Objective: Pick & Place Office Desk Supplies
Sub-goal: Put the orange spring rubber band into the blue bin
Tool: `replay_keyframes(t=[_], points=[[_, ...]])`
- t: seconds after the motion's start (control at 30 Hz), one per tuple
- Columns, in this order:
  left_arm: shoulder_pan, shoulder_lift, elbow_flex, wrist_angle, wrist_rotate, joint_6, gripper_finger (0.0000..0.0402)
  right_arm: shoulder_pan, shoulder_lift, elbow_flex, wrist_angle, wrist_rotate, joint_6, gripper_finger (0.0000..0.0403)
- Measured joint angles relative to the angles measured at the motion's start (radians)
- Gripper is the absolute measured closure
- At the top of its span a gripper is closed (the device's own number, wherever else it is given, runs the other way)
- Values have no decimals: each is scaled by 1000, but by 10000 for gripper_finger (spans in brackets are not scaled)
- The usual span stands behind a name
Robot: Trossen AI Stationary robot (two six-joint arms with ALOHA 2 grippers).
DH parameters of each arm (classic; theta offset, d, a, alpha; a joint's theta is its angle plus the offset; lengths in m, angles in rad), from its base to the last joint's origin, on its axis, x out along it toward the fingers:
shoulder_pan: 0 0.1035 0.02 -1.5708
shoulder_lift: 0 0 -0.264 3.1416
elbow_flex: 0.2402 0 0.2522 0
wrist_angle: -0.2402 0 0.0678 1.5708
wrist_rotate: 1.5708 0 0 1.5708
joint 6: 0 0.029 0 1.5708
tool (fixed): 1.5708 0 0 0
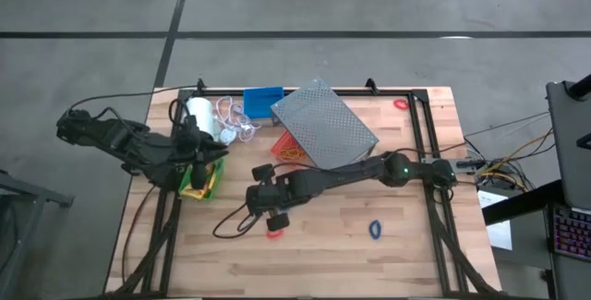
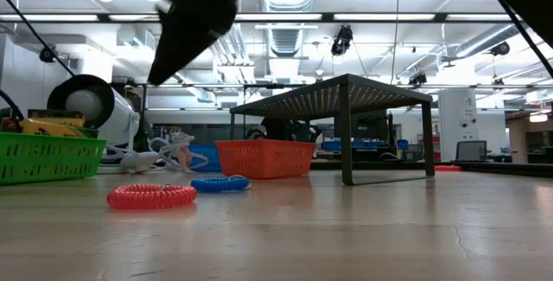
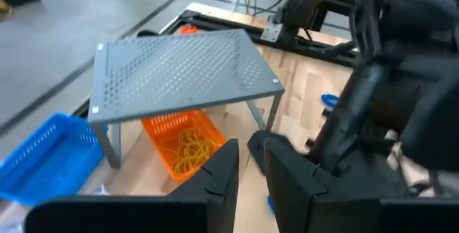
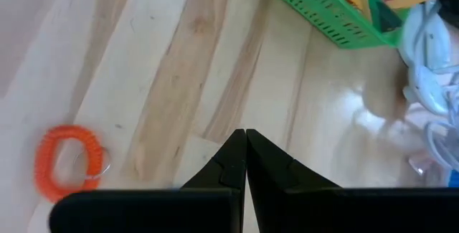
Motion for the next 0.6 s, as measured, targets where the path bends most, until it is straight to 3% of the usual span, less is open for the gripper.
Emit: replay_keyframes(t=[0.27,0.6], points=[[-3,-1,0,-29,33,87,327,30,-105,0,-89,23,129,394],[-4,7,-1,-28,33,165,327,186,-203,-23,-358,394,435,394]])
